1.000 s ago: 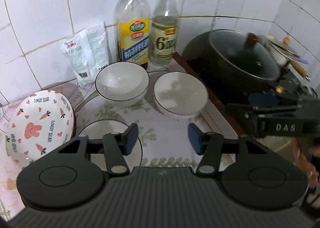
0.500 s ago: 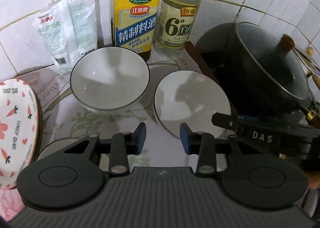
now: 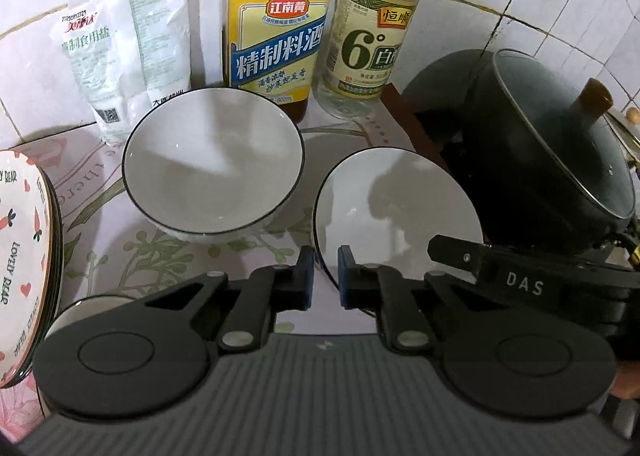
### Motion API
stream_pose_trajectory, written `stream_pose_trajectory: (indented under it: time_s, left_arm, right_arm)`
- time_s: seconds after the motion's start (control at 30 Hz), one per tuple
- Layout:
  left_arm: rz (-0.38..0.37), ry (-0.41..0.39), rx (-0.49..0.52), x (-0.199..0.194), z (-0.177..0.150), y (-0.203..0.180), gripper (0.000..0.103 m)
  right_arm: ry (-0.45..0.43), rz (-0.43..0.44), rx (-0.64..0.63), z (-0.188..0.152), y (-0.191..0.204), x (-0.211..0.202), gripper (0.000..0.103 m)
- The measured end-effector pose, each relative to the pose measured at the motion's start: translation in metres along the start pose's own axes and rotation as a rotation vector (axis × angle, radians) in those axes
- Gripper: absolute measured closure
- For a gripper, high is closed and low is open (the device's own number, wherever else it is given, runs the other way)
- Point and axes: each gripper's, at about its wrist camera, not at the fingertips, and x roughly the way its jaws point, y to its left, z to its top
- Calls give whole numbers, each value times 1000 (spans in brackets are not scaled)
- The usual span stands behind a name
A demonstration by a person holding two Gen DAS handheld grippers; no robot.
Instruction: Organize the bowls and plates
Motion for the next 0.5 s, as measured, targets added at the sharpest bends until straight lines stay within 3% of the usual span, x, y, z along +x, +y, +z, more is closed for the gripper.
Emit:
stream_pose_trajectory:
  time_s: [0.23,0.5]
  left_arm:
    - [-11,-16,21,-36,-8,-10,92]
    - [-34,-65,46,-104,-25,-3,92]
  right_arm:
    - [2,23,-1,-4,3,-29,84]
    - [-3,50,-61,-13,35,-80,84]
